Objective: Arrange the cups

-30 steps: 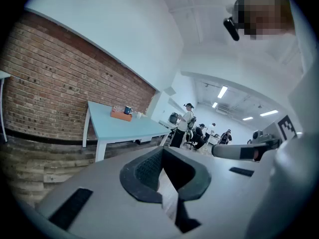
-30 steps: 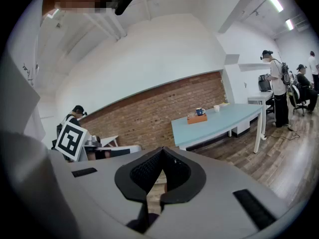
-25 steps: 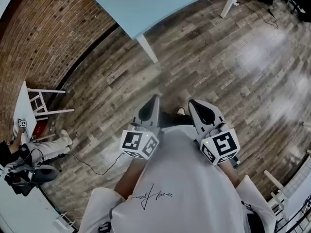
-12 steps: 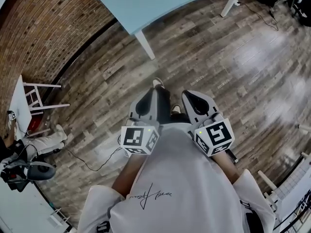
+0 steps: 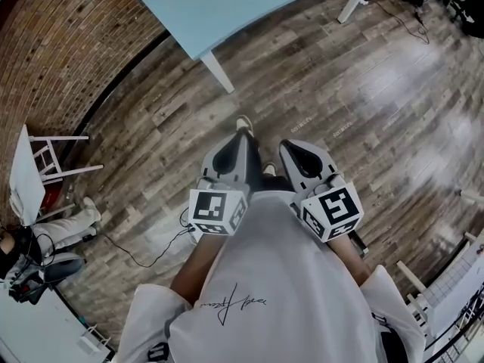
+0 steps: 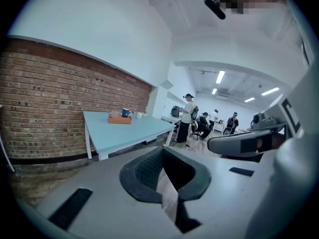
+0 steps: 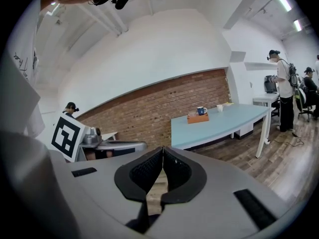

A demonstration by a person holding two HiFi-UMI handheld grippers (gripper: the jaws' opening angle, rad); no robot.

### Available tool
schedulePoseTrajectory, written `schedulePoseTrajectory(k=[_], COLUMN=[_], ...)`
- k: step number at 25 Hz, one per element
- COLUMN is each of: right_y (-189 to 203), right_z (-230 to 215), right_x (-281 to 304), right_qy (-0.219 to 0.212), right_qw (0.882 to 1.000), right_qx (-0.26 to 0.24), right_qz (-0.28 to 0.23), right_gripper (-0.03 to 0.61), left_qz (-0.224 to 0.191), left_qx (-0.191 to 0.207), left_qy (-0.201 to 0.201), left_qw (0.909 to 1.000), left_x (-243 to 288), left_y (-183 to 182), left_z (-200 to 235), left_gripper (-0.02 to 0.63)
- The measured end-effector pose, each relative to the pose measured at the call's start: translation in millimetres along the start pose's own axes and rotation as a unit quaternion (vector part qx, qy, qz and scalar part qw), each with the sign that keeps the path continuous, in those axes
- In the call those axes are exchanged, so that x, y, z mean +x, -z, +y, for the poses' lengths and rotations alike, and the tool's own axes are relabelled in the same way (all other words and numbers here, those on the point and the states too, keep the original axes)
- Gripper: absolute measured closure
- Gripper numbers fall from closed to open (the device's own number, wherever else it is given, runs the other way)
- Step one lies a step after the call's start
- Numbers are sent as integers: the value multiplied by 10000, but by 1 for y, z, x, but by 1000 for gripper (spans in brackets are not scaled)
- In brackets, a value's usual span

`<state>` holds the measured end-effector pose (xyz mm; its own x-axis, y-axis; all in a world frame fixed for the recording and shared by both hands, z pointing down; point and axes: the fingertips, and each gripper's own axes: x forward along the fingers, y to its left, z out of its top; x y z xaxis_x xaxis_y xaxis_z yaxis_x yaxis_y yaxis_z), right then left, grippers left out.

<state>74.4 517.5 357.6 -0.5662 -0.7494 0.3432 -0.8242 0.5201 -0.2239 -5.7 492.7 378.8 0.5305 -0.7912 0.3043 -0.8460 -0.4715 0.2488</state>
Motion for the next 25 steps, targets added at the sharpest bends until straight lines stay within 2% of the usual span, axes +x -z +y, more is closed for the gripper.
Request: schedulePoseTrajectory(k=[8,14,25], right_y=[-4,-19,-46], right_z=[-15,-29,-40], right_x=[27,52,101], right_qy=[-88,-49,-147], right_qw=[9997,9998,9993], right_qx=[117,-26,-62], right_qz=[178,216,342], right_gripper=[557,557,557], left_qz=[178,-149,-167], left_qx=[-51,18,-48], left_qy=[-6,209,351], left_qw=[9998,9997,9992], left_x=[23,40,76], left_y=[-4,-29,-56], left_z=[19,29,60], left_gripper=[606,606,606])
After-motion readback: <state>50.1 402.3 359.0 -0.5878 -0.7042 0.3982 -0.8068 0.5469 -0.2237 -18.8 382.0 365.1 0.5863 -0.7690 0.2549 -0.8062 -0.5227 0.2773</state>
